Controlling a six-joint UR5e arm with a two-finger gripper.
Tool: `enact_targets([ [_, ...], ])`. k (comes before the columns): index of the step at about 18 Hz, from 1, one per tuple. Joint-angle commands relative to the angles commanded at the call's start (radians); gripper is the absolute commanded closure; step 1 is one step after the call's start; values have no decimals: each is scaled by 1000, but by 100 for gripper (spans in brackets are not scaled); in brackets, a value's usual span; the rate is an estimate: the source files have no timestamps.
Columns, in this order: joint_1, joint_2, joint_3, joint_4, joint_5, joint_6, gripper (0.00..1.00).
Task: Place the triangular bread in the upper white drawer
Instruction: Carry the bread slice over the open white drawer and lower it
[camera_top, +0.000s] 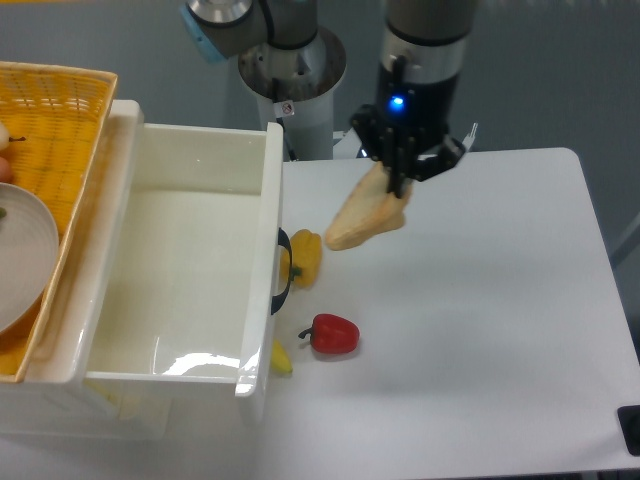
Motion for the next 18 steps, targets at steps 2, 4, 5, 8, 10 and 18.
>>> enact_targets([
  [2, -32, 0, 0, 2, 0, -23, 100],
  [4, -60, 0, -8, 2, 0, -26, 100],
  [5, -71, 0, -12, 2, -2, -31, 100],
  [8, -112, -2, -31, 3, -14, -61, 100],
  [10, -141, 0, -46, 3, -15, -83, 100],
  [18, -220, -23, -63, 46, -11, -132, 100],
])
